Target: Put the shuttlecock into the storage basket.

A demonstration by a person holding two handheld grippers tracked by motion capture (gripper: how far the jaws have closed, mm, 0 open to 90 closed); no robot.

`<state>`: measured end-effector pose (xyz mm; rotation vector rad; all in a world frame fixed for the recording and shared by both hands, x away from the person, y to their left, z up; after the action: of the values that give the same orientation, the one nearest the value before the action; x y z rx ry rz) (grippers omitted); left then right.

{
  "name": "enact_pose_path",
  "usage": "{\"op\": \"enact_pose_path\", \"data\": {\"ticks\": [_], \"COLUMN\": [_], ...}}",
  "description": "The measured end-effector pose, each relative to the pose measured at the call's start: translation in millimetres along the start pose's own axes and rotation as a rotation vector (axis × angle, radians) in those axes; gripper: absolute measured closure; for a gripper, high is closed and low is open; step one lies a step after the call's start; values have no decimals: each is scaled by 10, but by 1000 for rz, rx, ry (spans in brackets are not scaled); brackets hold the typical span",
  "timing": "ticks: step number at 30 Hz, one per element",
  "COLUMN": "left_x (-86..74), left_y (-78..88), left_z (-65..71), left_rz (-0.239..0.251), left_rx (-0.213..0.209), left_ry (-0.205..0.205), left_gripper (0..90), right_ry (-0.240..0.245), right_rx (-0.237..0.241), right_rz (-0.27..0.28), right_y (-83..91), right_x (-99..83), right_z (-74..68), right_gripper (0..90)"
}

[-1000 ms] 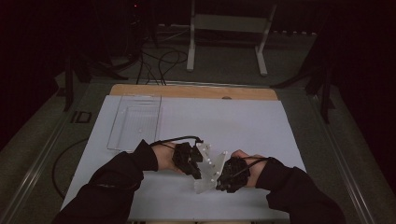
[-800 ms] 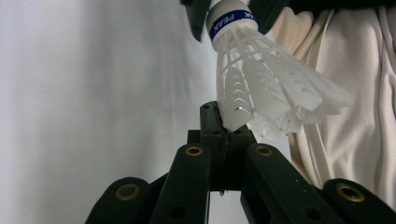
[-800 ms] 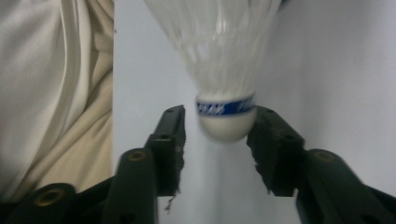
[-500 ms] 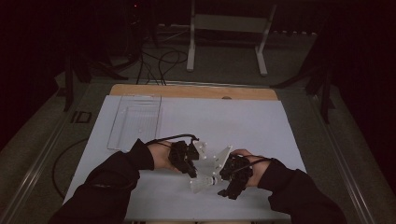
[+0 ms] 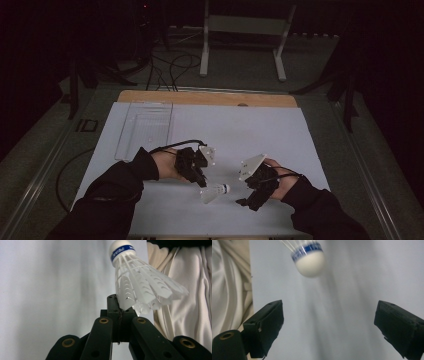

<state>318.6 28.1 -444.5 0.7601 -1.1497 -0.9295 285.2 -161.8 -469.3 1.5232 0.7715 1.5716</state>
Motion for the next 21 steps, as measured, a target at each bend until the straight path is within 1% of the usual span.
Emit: {"op": "enact_pose_path", "data": {"ticks": [1,2,3,4,5,6,7,8,9,10,11,13,16,17,19,21], "left_x": [-11,-11,-22,-27,-32,-37,-40,-45,-51,-55,-64,-70,-120,-130,-157,-172], "left_y": [29,29,55,70,79,88,97,107,116,123,132,140,184,195,228,246], "left_z": [-1,-1,-3,-9,-10,-11,-14,-17,-16,-22,-28,-36,-71,-75,-88,-96], "left_rz": [7,7,13,19,19,15,21,20,19,24,21,26,21,21,24,24], "left_rx": [3,3,0,4,-2,2,3,1,5,5,5,8,12,19,22,30], "left_ry": [2,2,11,16,16,16,20,18,23,27,30,34,52,54,69,72], "left_gripper": [900,900,900,900,900,900,900,900,900,900,900,900,900,900,900,900], "right_ry": [-17,-22,-35,-37,-50,-54,-59,-63,-73,-72,-80,-85,-111,-118,-128,-135], "right_rx": [-12,-13,-17,-24,-25,-30,-48,-46,-53,-62,-57,-70,-60,-65,-66,-67], "right_rz": [21,33,54,62,78,82,90,97,103,109,114,117,108,97,95,97], "right_y": [18,28,40,49,59,63,66,69,72,73,71,60,25,8,-9,-16], "right_x": [-45,-62,-86,-101,-125,-142,-160,-178,-194,-211,-227,-265,-325,-355,-396,-420], "right_z": [-4,-5,-8,-7,-10,-7,-6,-8,-12,-11,-13,-8,-15,-19,-22,-23], "right_gripper": [89,89,89,89,89,89,89,89,89,89,89,88,85,85,85,85]}}
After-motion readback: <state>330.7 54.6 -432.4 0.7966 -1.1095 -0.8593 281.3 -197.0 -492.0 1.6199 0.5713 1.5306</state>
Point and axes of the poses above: each handheld gripper's, and its own axes: y roughly backward along the jaws, x roughly out of its top, z roughly to its right, the point moved 4 cm from there along -y, roughly forward along the jaws, and after that the axes turned 6 degrees about y, right-handed, at the moved point
